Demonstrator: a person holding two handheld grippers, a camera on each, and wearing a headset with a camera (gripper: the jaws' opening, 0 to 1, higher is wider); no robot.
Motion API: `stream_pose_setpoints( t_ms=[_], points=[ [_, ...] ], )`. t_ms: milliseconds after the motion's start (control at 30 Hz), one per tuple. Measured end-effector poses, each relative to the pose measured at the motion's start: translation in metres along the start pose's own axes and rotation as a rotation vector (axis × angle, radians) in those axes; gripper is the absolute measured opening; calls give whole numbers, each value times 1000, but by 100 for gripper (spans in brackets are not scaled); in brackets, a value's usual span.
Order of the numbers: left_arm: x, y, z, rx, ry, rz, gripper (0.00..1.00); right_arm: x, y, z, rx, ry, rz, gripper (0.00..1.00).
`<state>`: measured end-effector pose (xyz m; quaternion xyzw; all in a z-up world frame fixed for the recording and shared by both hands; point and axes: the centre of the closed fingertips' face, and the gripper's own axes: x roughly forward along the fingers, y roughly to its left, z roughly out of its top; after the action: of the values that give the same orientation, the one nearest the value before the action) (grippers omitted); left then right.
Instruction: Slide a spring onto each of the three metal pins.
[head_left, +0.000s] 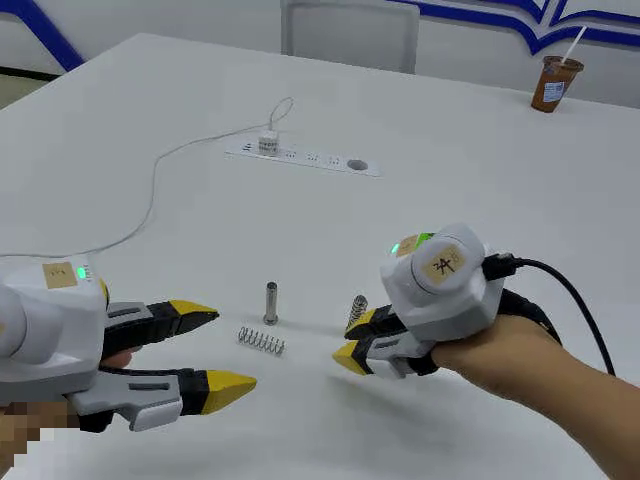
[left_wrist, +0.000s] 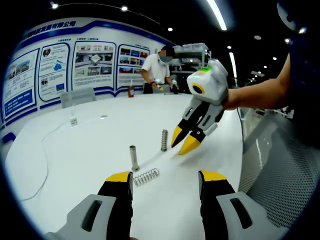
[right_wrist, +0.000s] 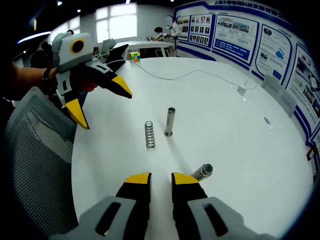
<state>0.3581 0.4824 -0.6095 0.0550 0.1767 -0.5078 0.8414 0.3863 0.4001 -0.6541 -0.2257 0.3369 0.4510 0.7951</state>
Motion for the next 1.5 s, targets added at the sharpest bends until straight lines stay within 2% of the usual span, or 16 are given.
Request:
stream_pose_setpoints(
  t_ms=[233, 367, 867, 1267, 1500],
  points=[
    [0, 1, -2, -1, 4, 1, 54, 18, 14, 20, -34, -22, 36, 17],
    [0, 1, -3, -3, 6, 3, 54, 31, 17, 27, -44, -22, 49, 17],
    [-1, 2, -7, -7, 13, 6, 53, 58, 16, 26, -6, -2, 62, 16],
    [-3, 2, -8, -7, 18, 9, 53, 60, 17, 24, 0, 6, 67, 12],
    [-1, -1, -11, -2, 31, -3, 53, 46, 25, 18, -18, 25, 88, 11]
  ],
)
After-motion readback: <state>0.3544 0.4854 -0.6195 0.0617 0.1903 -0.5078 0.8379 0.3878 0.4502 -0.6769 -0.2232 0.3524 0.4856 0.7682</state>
